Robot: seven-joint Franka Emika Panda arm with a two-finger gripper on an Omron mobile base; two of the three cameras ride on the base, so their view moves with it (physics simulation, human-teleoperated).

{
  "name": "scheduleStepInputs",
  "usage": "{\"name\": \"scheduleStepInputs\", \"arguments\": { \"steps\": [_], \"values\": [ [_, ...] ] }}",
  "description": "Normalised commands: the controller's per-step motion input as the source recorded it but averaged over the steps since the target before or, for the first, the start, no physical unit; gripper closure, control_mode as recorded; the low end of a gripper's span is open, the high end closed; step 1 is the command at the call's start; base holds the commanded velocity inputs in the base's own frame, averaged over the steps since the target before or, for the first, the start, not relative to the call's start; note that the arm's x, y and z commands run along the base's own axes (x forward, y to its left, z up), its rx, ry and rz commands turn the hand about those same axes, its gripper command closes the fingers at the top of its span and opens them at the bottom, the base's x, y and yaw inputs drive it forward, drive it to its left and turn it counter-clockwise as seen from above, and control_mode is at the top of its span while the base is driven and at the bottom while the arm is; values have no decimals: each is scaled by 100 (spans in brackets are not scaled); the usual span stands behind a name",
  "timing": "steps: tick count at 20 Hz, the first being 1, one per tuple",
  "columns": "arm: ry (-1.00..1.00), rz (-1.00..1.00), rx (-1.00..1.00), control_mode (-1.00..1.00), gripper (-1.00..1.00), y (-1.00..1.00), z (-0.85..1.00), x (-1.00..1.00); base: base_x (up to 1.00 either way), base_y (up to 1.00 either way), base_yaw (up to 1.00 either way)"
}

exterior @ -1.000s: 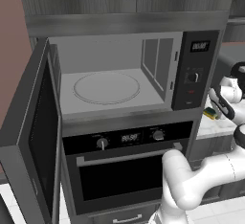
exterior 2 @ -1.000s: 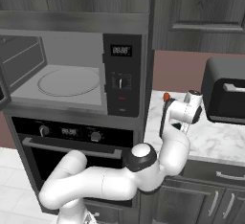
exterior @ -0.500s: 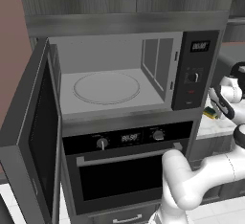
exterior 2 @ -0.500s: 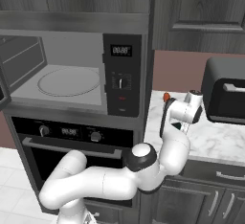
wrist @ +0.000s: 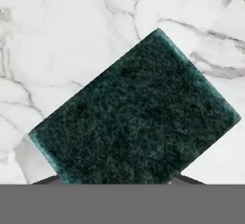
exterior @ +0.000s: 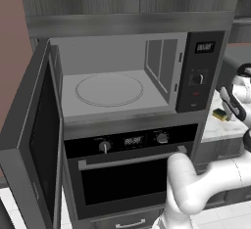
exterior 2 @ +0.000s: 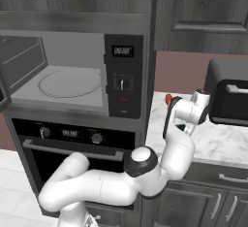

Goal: Place the sponge inside the microwave to prepare for sanitizing.

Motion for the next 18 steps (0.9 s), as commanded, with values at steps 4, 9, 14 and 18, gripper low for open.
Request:
{"name": "scheduleStepInputs", "arguments": {
  "steps": [4, 9, 14, 18],
  "values": [
    [-3, -12, 0, -100, 100, 0, 14, -92, 0, 0, 0],
    [0, -11, 0, -100, 100, 0, 15, -99, 0, 0, 0],
    [0, -12, 0, -100, 100, 4, 35, -98, 0, 0, 0],
    [0, -14, 0, -100, 100, 19, 45, -100, 0, 0, 0]
  ]
}}
